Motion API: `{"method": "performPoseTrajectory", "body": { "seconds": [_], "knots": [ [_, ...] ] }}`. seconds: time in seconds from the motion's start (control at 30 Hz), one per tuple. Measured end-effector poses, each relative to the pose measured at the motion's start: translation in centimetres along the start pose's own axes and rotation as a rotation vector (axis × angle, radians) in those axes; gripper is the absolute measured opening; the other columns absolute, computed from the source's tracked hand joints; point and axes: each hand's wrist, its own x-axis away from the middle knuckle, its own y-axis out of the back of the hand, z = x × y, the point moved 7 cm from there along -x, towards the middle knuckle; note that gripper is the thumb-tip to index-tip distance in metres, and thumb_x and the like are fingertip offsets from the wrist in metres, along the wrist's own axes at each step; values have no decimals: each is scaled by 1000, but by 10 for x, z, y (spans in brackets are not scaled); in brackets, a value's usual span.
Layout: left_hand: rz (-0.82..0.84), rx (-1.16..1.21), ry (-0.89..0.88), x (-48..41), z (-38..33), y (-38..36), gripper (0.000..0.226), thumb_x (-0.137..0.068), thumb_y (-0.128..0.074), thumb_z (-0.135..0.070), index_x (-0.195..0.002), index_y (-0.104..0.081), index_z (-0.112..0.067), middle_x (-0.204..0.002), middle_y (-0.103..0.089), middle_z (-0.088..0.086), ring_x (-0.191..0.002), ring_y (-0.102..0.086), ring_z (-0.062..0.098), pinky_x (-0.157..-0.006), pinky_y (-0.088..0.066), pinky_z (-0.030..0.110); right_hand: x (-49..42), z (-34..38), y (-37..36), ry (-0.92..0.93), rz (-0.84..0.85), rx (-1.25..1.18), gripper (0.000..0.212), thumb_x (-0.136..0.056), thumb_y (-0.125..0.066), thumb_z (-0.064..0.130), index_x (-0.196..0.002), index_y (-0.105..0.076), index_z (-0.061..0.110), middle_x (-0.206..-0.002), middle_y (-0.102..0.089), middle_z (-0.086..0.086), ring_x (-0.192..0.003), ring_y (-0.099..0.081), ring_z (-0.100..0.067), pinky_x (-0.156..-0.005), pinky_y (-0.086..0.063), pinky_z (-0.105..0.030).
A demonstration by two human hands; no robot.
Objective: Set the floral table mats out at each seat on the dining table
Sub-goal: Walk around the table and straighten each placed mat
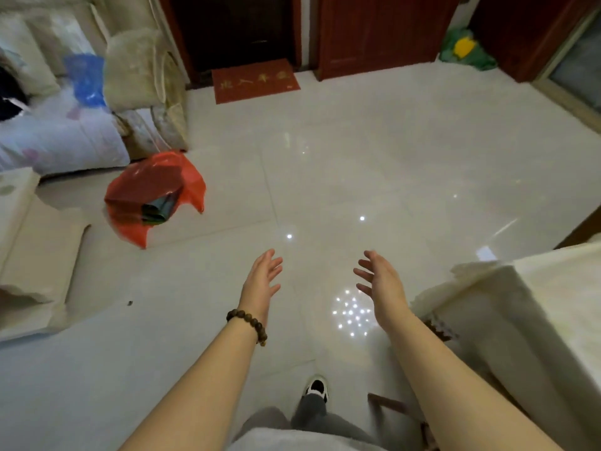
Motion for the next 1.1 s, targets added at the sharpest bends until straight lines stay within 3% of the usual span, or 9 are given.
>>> {"method": "performPoseTrajectory", "body": {
  "seconds": [0.2, 0.37, 0.7, 1.1],
  "knots": [
    [105, -69, -17, -87, -49, -82, 29, -96, -42, -45, -119, -52, -31, -123, -59, -3, -117, -54, 13, -103, -40, 40, -78, 46, 32, -33, -135, -116, 36, -97, -44, 35, -125, -56, 15, -118, -60, -5, -106, -62, -20, -89, -49, -40],
    [197, -125, 0, -167, -77, -148, 32, -98, -37, -43, -124, -50, -28, -126, -58, -1, -118, -53, 14, -104, -40, 40, -144, 77, 50, -46, -222, -158, 31, -97, -44, 36, -120, -56, 20, -116, -60, -2, -104, -62, -16, -83, -50, -38],
    [427, -249, 8, -343, -166, -295, 31, -99, -37, -41, -124, -49, -27, -125, -57, -1, -115, -53, 14, -102, -39, 39, -295, 191, 67, 16, -442, -286, 31, -97, -43, 36, -119, -57, 19, -118, -60, -3, -101, -62, -13, -89, -51, -40],
    [747, -439, 74, -415, -177, -535, 35, -99, -37, -41, -127, -50, -26, -124, -58, -2, -116, -53, 14, -104, -39, 42, -379, 238, 183, -11, -790, -466, 29, -99, -40, 35, -118, -56, 20, -122, -59, -6, -99, -61, -13, -86, -49, -38]
  ]
}}
